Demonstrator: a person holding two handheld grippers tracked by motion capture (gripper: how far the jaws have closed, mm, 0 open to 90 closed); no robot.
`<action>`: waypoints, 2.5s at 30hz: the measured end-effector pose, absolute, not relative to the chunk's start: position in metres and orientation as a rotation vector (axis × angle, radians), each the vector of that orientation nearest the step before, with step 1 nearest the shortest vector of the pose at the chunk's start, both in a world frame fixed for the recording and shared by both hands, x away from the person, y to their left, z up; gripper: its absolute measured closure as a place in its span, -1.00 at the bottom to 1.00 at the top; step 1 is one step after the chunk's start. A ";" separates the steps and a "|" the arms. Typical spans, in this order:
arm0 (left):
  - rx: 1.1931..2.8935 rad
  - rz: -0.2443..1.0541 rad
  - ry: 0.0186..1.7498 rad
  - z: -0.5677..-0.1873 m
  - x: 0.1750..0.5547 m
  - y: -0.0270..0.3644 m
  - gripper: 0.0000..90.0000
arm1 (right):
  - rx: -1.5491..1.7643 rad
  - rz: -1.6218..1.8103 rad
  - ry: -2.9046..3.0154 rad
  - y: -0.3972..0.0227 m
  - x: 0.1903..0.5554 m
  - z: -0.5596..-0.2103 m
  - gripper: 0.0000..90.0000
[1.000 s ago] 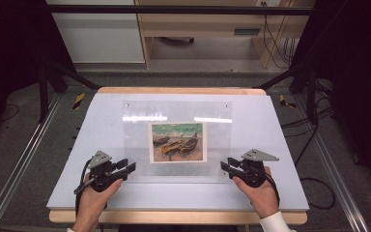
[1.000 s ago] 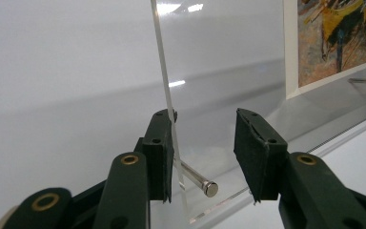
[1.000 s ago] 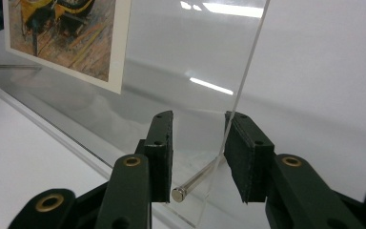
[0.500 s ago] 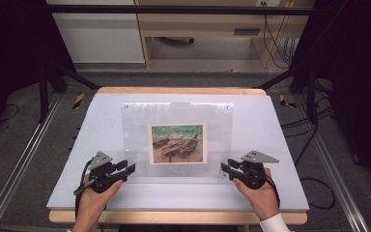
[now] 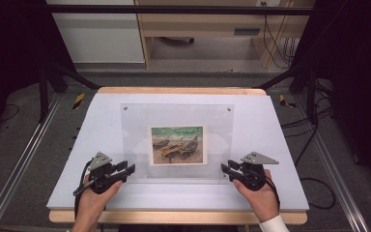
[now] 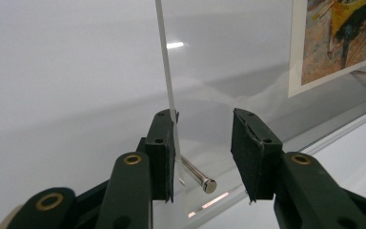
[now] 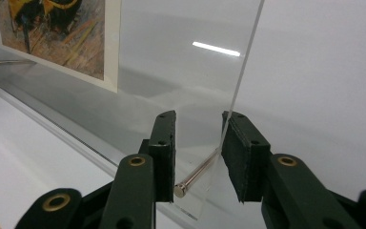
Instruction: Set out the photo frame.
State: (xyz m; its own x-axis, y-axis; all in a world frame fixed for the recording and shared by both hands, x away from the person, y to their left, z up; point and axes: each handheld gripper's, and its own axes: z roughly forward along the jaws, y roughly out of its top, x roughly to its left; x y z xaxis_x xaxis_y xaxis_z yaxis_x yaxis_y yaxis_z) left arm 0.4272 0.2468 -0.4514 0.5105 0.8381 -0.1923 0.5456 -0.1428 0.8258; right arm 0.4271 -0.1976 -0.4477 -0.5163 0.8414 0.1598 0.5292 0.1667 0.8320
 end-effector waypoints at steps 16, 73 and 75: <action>1.842 0.399 1.150 -0.452 0.423 0.246 0.36 | 1.310 1.268 2.114 -0.197 0.422 -0.449 0.49; 1.953 0.422 1.125 -0.457 0.410 0.242 0.33 | 1.290 1.219 2.184 -0.194 0.409 -0.454 0.41; 1.953 0.422 1.124 -0.457 0.410 0.242 0.33 | 1.291 1.218 2.184 -0.194 0.409 -0.454 0.42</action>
State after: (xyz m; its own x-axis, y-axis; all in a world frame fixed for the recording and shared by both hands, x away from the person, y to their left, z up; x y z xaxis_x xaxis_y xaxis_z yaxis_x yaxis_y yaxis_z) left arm 0.4100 0.2417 -0.4571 0.5445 0.8318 -0.1074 0.5556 -0.2618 0.7892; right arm 0.4088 -0.1937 -0.4542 -0.5372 0.8323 0.1370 0.5538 0.2255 0.8015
